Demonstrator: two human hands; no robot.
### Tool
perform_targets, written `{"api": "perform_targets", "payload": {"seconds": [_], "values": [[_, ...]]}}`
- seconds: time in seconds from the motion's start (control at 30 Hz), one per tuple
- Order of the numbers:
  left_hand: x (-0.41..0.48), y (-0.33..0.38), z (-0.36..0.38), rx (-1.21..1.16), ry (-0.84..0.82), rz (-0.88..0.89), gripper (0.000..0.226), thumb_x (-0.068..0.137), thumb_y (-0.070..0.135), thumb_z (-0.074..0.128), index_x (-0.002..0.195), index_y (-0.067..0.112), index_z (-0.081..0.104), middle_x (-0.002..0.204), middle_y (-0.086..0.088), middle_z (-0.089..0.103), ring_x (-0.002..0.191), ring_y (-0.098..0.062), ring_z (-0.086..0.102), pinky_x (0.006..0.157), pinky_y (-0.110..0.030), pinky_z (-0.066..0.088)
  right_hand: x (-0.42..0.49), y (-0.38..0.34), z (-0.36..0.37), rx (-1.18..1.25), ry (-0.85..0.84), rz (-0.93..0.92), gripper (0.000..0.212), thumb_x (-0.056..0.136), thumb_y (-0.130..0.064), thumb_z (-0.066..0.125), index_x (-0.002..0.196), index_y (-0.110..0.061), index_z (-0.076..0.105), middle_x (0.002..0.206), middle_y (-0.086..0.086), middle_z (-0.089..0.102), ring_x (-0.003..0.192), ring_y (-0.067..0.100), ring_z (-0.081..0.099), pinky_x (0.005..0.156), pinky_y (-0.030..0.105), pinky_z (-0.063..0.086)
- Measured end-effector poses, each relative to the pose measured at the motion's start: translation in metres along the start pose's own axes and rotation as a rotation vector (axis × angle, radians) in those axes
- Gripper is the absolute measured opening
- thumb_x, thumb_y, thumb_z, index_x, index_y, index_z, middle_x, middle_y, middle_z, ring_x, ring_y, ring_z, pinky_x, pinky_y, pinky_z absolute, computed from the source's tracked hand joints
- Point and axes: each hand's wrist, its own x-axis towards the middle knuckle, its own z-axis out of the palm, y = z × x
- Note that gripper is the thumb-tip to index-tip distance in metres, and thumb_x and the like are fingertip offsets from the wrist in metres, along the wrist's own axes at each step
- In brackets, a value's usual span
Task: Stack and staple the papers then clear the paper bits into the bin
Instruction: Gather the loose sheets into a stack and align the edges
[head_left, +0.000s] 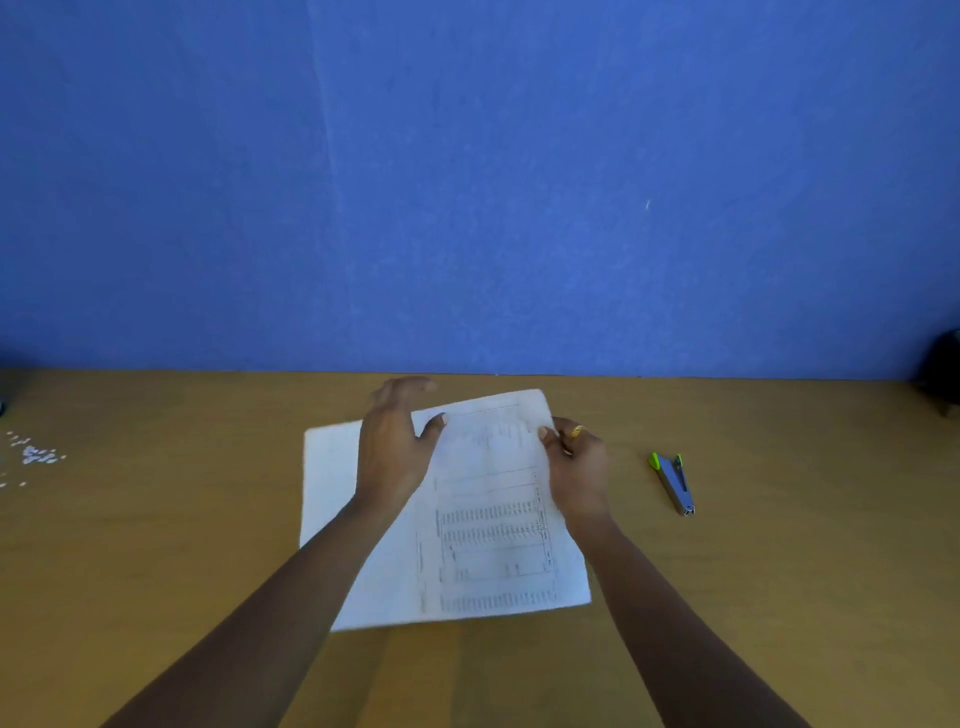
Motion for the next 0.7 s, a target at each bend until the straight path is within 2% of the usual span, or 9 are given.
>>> {"api": "perform_targets", "payload": {"seconds": [0.1,0.17,0.27,0.37,0.43,0.47,0.53,0.63,0.7], "values": [[-0.021,-0.010,0.012,-0.104,0.040,-0.183,0.028,0.081,0.014,0.067,0.105,0.004,0.058,0.111,-0.012,0.059,0.106,-0.029,0.052,0.080,-0.030,0.041,0.004,0.018,0.002,0.083,0.156,0.198,0.018,0.092,-0.012,0.052,0.100,-0.006,0.067,0.090,0.010,0.069,0.083,0.026,0.063,0.075,0.034,0.051],[-0.032,-0.019,0.023,-0.020,0.052,-0.377,0.034,0.080,0.021,0.069,0.109,0.007,0.057,0.118,-0.012,0.054,0.115,-0.032,0.046,0.087,-0.041,0.040,0.005,0.032,0.006,0.122,0.231,0.328,0.016,0.090,-0.012,0.054,0.098,-0.007,0.067,0.094,0.015,0.069,0.087,0.028,0.063,0.080,0.038,0.052],[-0.045,-0.029,0.031,0.050,0.098,-0.737,0.062,0.075,0.028,0.073,0.126,0.012,0.043,0.137,-0.014,0.038,0.127,-0.033,0.033,0.098,-0.050,0.033,0.002,0.048,0.012,0.272,0.277,0.518,0.007,0.089,-0.011,0.055,0.092,-0.012,0.061,0.102,0.019,0.068,0.089,0.031,0.062,0.089,0.050,0.052],[-0.056,-0.043,0.038,-0.318,0.126,-1.040,0.081,0.073,0.022,0.076,0.137,0.005,0.029,0.141,-0.018,0.034,0.126,-0.035,0.037,0.099,-0.049,0.039,-0.005,0.055,0.015,0.427,0.297,0.663,0.010,0.092,-0.005,0.051,0.100,-0.010,0.055,0.096,0.015,0.060,0.087,0.028,0.056,0.088,0.045,0.051],[-0.059,-0.051,0.039,-0.684,0.078,-1.184,0.065,0.075,0.020,0.074,0.128,0.002,0.041,0.123,-0.016,0.054,0.106,-0.031,0.056,0.081,-0.044,0.050,-0.013,0.056,0.016,0.489,0.297,0.715,0.013,0.092,-0.001,0.048,0.102,-0.006,0.053,0.091,0.012,0.056,0.088,0.028,0.054,0.089,0.045,0.051],[-0.059,-0.053,0.038,-0.833,0.002,-1.214,0.050,0.078,0.021,0.071,0.120,0.003,0.049,0.110,-0.014,0.061,0.094,-0.028,0.060,0.073,-0.041,0.052,-0.016,0.057,0.017,0.503,0.285,0.738,0.012,0.092,0.001,0.047,0.101,-0.005,0.052,0.086,0.010,0.055,0.088,0.027,0.053,0.089,0.044,0.050],[-0.058,-0.055,0.035,-0.987,-0.131,-1.187,0.034,0.082,0.022,0.067,0.111,0.007,0.057,0.103,-0.012,0.064,0.089,-0.028,0.061,0.072,-0.040,0.052,-0.022,0.061,0.020,0.513,0.232,0.780,0.011,0.092,0.003,0.046,0.099,-0.004,0.050,0.079,0.008,0.053,0.087,0.026,0.053,0.085,0.040,0.049],[-0.052,-0.058,0.032,-0.948,-0.138,-1.103,0.034,0.083,0.007,0.063,0.116,0.002,0.056,0.118,-0.017,0.060,0.104,-0.035,0.057,0.081,-0.045,0.049,-0.029,0.066,0.022,0.579,0.115,0.828,0.013,0.091,0.005,0.047,0.102,-0.003,0.049,0.090,0.013,0.055,0.088,0.026,0.054,0.070,0.032,0.050],[-0.049,-0.057,0.027,-0.885,-0.123,-1.072,0.027,0.084,-0.002,0.060,0.111,-0.002,0.058,0.118,-0.018,0.059,0.102,-0.036,0.057,0.080,-0.046,0.047,-0.029,0.070,0.019,0.633,0.030,0.840,0.018,0.091,0.006,0.048,0.107,-0.002,0.049,0.099,0.015,0.056,0.096,0.028,0.054,0.068,0.033,0.051]]}}
